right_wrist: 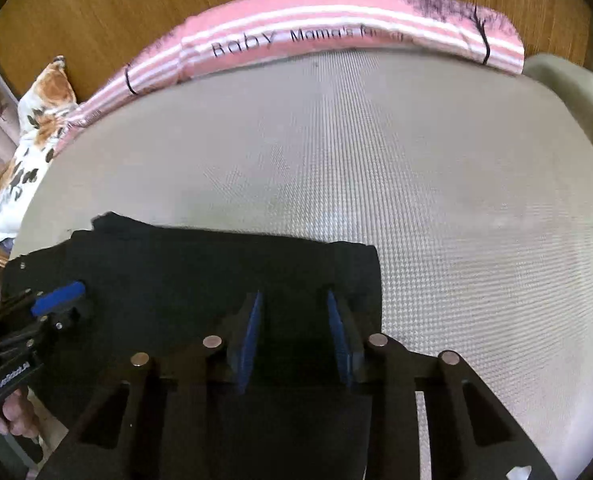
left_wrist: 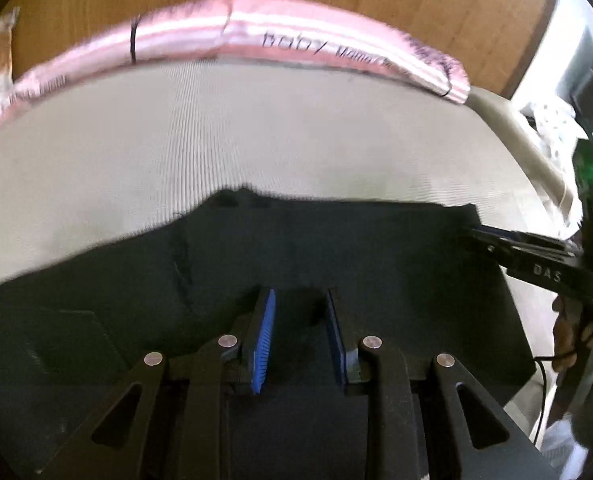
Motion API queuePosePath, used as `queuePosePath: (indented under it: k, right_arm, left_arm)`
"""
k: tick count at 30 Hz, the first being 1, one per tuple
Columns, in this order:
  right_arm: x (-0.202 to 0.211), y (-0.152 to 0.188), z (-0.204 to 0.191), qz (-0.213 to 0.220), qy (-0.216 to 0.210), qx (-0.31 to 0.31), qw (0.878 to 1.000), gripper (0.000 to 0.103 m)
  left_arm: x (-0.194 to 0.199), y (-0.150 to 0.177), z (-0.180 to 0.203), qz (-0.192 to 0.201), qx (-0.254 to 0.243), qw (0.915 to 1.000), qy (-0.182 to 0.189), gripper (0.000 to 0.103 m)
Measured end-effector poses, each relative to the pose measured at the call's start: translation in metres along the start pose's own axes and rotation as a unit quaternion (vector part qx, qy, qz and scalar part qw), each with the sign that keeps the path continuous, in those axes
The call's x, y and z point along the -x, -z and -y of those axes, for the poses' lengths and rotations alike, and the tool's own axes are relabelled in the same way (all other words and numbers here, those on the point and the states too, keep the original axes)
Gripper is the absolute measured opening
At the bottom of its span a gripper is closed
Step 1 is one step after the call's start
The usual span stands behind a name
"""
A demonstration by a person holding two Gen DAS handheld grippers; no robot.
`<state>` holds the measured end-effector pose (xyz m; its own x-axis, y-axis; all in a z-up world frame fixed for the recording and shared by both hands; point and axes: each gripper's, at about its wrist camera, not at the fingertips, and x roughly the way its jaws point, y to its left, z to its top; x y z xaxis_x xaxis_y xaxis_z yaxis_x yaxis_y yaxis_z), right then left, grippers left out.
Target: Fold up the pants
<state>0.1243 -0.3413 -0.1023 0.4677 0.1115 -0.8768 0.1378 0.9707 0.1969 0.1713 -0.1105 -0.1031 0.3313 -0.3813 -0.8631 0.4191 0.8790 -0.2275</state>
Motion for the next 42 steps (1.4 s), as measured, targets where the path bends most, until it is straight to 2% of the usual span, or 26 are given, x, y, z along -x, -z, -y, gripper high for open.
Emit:
queuePosePath:
  k: [6,10,12,14,18,22,27,30,32,35,37,40,42]
  right_arm:
    - [0.0,0.001,-0.004,0.008,0.009,0.011,1.0,0.03]
    - [0.005,0.005,-0.005,0.005,0.005,0.001,1.0,0.032]
    - [0.013,0.016,-0.007,0.007,0.002,-0.001,1.0,0.034]
    - [0.022,0.03,-0.01,0.007,-0.001,0.001,1.0,0.045]
    - [0.035,0.062,-0.014,-0.004,-0.001,-0.002,1.0,0.046]
    - [0.042,0.095,-0.015,-0.019,-0.005,-0.01,1.0,0.047]
    - [0.052,0.116,-0.03,-0.017,0.005,0.011,1.0,0.049]
    - [0.056,0.12,-0.041,-0.024,-0.024,0.02,0.999,0.049]
    - [0.059,0.123,-0.053,-0.025,-0.044,0.036,0.998,0.049]
    - [0.063,0.125,-0.07,-0.024,-0.059,0.057,0.996,0.056]
    - [0.065,0.125,-0.077,-0.022,-0.07,0.06,0.995,0.056]
    - [0.067,0.124,-0.082,-0.023,-0.087,0.058,0.994,0.056]
    - [0.067,0.121,-0.084,-0.024,-0.093,0.054,0.994,0.056]
  left_arm:
    - [-0.005,0.001,-0.004,-0.001,-0.001,1.0,0.005,0.027]
    - [0.009,0.009,-0.001,-0.003,-0.002,1.0,-0.002,0.028]
    - [0.019,0.021,-0.003,-0.006,-0.002,1.0,-0.002,0.033]
    - [0.028,0.036,-0.005,-0.009,-0.002,0.9999,-0.007,0.036]
    - [0.043,0.071,-0.014,-0.019,-0.005,0.9995,-0.024,0.037]
    - [0.057,0.092,-0.024,-0.018,0.018,0.9996,-0.013,0.037]
    - [0.076,0.097,-0.031,-0.009,0.06,0.998,-0.017,0.038]
    - [0.1,0.102,-0.046,0.015,0.096,0.9951,-0.016,0.039]
    - [0.119,0.108,-0.061,0.033,0.127,0.9912,-0.016,0.042]
    - [0.15,0.121,-0.092,0.065,0.195,0.9786,-0.007,0.047]
    - [0.17,0.133,-0.115,0.088,0.24,0.9666,-0.014,0.048]
    - [0.191,0.15,-0.144,0.111,0.297,0.9482,-0.013,0.055]
    - [0.198,0.165,-0.166,0.121,0.351,0.9286,0.014,0.06]
